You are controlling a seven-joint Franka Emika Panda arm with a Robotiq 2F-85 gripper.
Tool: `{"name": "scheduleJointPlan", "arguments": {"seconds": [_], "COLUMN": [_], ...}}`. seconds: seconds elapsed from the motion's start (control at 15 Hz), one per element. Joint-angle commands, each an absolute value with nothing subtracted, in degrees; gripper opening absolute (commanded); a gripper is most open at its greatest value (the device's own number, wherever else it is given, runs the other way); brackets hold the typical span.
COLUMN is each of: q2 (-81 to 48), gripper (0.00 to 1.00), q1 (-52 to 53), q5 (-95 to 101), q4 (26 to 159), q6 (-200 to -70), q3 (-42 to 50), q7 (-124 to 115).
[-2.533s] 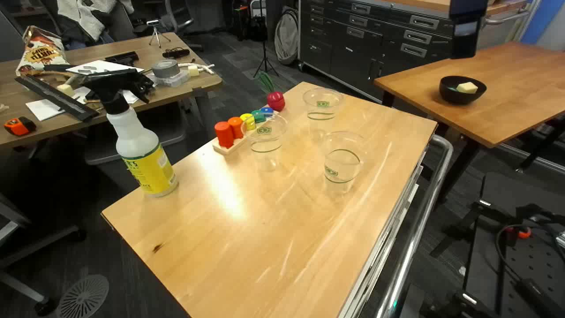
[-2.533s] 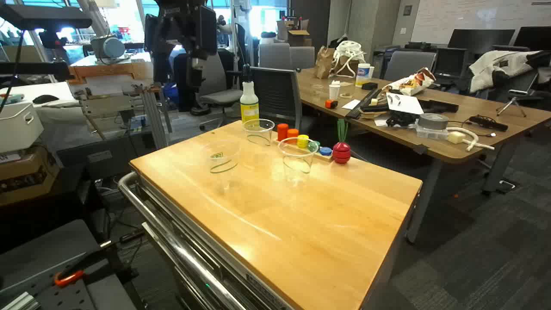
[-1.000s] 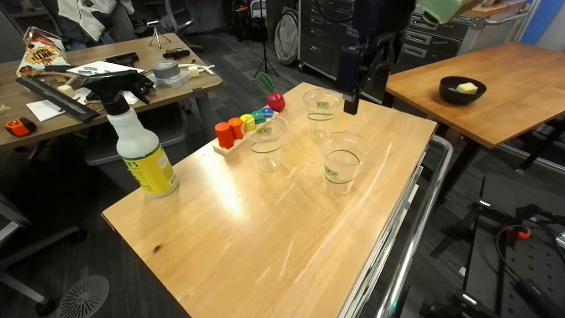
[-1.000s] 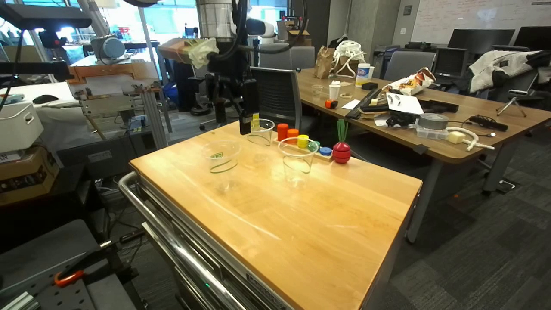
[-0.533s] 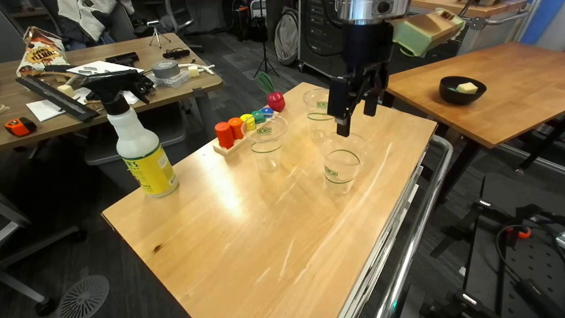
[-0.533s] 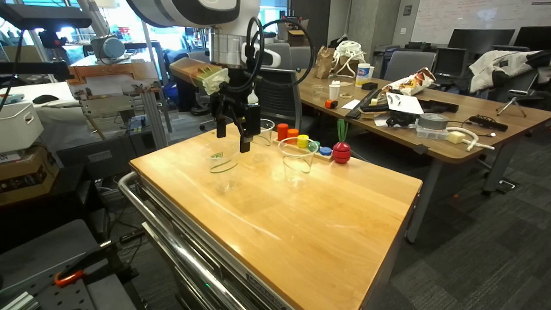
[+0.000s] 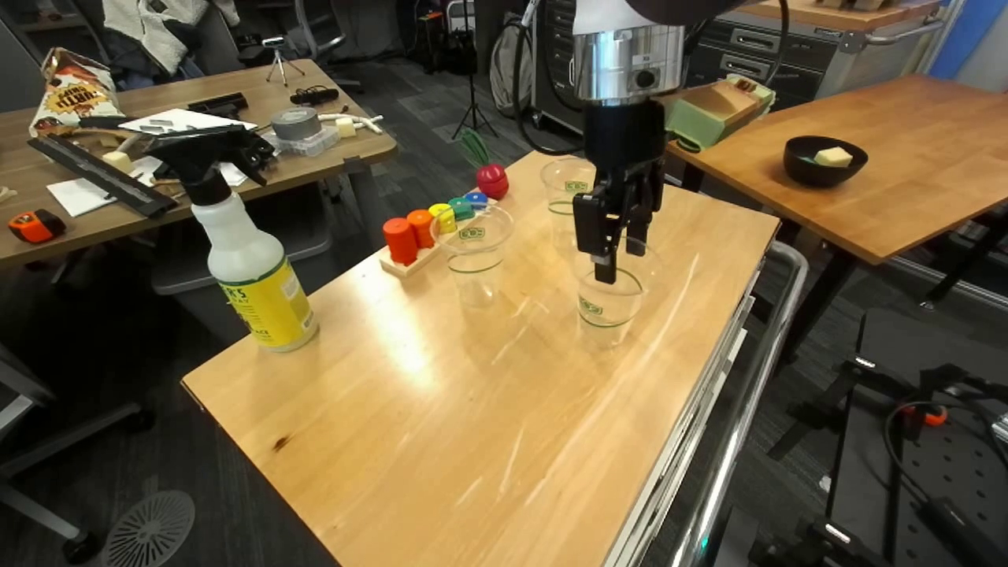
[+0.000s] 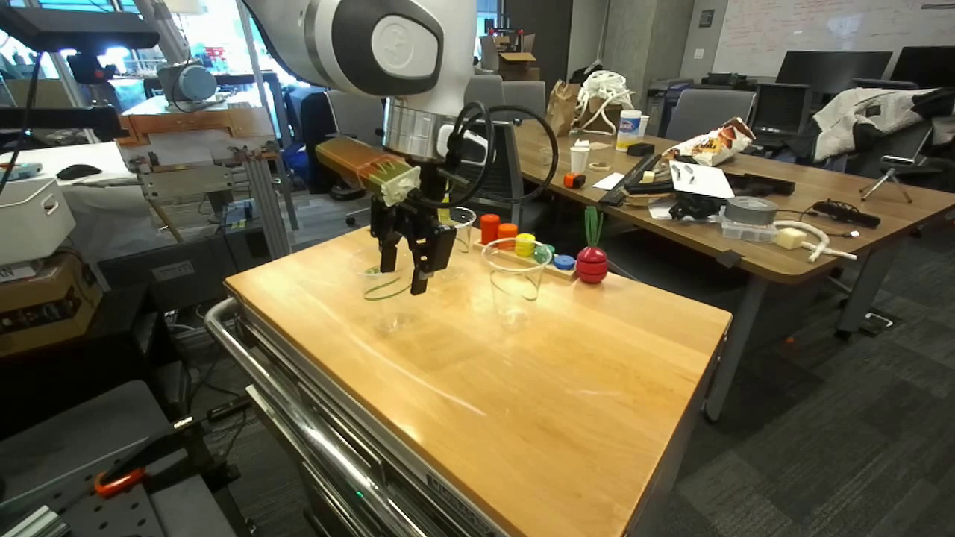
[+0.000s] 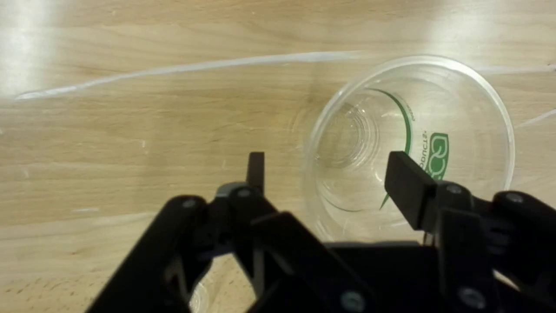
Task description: Stack the three plastic cups
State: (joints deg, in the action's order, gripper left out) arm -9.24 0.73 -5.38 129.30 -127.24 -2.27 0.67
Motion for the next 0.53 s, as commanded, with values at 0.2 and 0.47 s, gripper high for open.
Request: {"name": "scheduleJointPlan", "arguments": {"seconds": [0.2,0.47], "q2": [-12.0,-11.8], "gripper": [0.16,0.0], "q1": [0.2,-0.1], "q5": [-8.0,-9.0], "q4": [124.4,122.6], "q6": [-124.3,-120.3], "q3": [-2.1,-1.7], "q7": [1.4,-0.6]}}
